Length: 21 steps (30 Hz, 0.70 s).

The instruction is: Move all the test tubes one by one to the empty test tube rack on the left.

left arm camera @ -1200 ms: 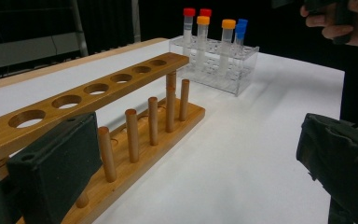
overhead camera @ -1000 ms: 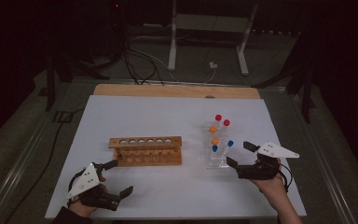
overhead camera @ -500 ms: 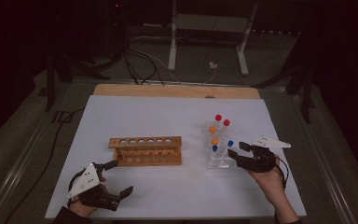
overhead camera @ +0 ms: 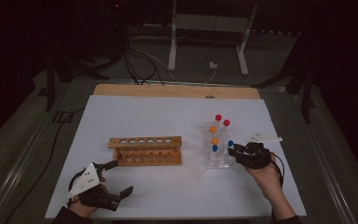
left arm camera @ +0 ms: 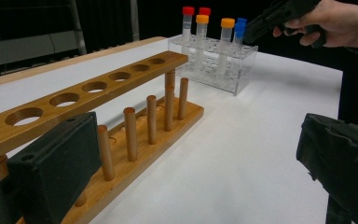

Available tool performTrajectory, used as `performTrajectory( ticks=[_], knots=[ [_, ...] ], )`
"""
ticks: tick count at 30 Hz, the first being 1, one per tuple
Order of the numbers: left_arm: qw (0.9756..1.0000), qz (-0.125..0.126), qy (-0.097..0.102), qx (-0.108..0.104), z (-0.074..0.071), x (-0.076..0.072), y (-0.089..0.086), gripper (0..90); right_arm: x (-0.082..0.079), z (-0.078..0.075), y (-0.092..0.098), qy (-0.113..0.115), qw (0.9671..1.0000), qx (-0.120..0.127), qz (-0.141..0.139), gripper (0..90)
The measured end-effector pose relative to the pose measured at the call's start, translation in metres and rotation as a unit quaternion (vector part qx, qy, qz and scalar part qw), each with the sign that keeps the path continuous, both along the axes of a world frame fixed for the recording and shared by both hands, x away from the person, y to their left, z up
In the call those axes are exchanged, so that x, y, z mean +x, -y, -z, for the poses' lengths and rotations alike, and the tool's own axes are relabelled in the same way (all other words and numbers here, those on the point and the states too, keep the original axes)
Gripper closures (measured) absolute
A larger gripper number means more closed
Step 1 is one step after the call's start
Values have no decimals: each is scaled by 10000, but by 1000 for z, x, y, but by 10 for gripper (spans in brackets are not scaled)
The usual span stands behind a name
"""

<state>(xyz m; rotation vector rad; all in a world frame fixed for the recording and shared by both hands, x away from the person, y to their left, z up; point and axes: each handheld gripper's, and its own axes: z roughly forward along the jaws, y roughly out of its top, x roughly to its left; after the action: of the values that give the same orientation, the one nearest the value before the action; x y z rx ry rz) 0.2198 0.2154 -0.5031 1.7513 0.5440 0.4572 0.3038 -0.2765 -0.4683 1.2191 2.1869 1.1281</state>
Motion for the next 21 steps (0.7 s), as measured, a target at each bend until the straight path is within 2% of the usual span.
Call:
performTrajectory(
  ticks=[7, 12, 16, 21],
  knots=[
    [10000, -12, -13, -1, 0, 0, -1, 5, 6, 1, -7, -63, 9999, -82, -117, 723],
    [10000, -10, -19, -1, 0, 0, -1, 5, 7, 2, -10, -63, 9998, -173, -92, 756],
    [10000, -11, -14, 8, 0, 0, 0, 5, 6, 1, -12, 45, 9996, -290, -61, 767],
    [10000, -23, -24, 0, 0, 1, -1, 5, 2, -6, -9, 235, 9996, -163, -31, 769]
  ],
)
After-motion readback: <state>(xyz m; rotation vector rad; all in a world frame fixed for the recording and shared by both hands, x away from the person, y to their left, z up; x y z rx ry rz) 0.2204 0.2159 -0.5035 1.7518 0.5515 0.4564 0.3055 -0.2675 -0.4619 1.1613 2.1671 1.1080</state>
